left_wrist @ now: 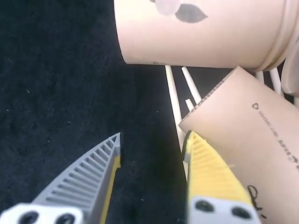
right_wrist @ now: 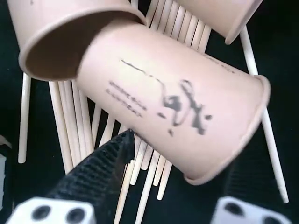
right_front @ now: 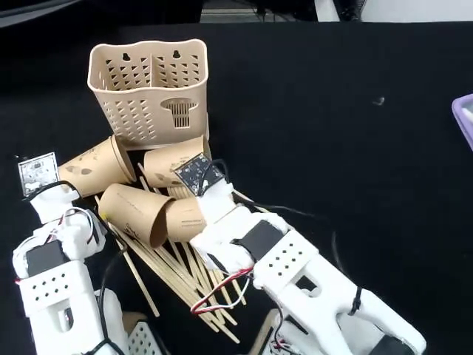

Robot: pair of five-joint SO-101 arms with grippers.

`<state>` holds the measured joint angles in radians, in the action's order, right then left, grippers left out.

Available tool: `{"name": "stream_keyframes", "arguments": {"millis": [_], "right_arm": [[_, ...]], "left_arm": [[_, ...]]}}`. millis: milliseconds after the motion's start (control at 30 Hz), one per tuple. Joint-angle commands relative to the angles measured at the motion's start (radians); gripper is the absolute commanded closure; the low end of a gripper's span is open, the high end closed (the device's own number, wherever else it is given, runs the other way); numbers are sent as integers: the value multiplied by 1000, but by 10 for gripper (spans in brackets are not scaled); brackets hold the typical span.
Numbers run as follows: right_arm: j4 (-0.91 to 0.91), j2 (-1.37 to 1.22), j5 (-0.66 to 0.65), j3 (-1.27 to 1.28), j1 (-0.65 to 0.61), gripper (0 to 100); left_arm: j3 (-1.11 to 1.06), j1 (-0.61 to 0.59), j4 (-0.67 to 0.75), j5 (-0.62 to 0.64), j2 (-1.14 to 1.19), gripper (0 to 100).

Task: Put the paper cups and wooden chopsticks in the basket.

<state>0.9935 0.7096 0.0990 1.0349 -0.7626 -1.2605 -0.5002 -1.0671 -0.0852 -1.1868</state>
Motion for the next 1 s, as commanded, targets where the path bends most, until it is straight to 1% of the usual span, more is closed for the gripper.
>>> {"name": "stream_keyframes", "arguments": {"millis": [0, 100, 167, 233, 333, 400, 500, 633, 733, 800, 867, 967], "right_arm": [[15, 56, -86, -15, 35, 858], [17, 159, -187, -8, 80, 992], [46, 252, -245, 2, 118, 972], [101, 364, -284, -4, 141, 988], [238, 547, -325, -33, 149, 988], [338, 648, -377, -70, 150, 988], [417, 730, -459, -111, 215, 988], [445, 680, -566, -130, 324, 987], [436, 568, -603, -87, 328, 987], [405, 481, -603, -61, 328, 982], [387, 406, -589, -51, 328, 943], [385, 325, -537, -59, 328, 845]], "left_arm": [[10, -4, 14, 6, -6, 777], [10, -4, 14, 6, -6, 777], [10, -4, 14, 6, -6, 777], [10, -4, 14, 6, -6, 777], [10, -4, 14, 6, -6, 777], [10, -4, 14, 6, -6, 777], [10, -4, 14, 6, -6, 777], [10, -2, 14, 6, -6, 777], [10, -2, 14, 6, -6, 777], [10, -2, 14, 6, -6, 777], [10, -2, 14, 6, -6, 777], [10, -2, 14, 6, -6, 777]]}}
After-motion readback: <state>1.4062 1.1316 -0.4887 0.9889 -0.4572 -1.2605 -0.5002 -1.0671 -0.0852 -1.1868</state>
